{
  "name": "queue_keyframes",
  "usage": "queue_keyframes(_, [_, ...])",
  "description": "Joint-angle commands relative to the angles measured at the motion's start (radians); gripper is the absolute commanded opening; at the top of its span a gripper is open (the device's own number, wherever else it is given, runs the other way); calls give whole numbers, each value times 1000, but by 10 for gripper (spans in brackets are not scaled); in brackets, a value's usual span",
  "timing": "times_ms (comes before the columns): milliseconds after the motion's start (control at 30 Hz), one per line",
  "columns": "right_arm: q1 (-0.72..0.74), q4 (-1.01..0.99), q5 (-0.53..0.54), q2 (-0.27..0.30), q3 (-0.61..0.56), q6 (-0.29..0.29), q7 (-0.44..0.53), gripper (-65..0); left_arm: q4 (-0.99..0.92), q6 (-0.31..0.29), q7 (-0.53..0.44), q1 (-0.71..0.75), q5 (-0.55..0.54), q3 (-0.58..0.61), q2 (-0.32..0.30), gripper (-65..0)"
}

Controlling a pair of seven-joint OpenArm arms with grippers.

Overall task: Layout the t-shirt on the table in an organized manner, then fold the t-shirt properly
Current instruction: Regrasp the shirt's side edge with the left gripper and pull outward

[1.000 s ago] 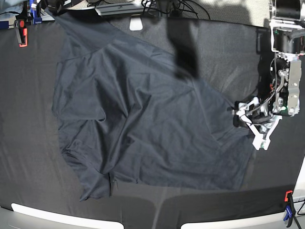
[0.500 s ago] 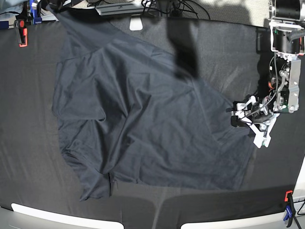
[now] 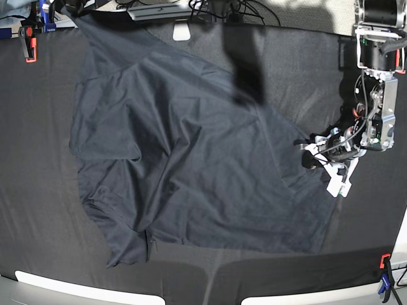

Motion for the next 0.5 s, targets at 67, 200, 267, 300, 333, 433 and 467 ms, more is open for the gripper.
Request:
queue_keyframes(67, [-14,18,-23,6,-2,-16,-13,-650,13,-8,-22,-25,-8,-5,-11,-650])
queue_keyframes(200, [-14,18,-23,6,-2,-31,-12,-650,26,-7,54,-25,-9,-5,-11,-650])
queue_keyframes(267, [-14,18,-22,6,-2,-32,8,-650,63,-8,161,-23,-9,-5,-11,-650])
queue_keyframes(300, [-14,18,-18,6,-2,-32,23,-650,90,-8,203,-21,-9,-5,-13,-650])
queue_keyframes(333, [-14,18,-10,6,-2,-31,40,-650,121,-8,233,-15,-10,-5,-15,-650])
queue_keyframes(433, [-14,18,42,6,-2,-9,74,-650,247,-6,243,30,-8,-5,-38,-650])
queue_keyframes(467, [-14,18,58,6,-2,-6,74,-650,294,-5,244,51,-8,-5,-49,-650])
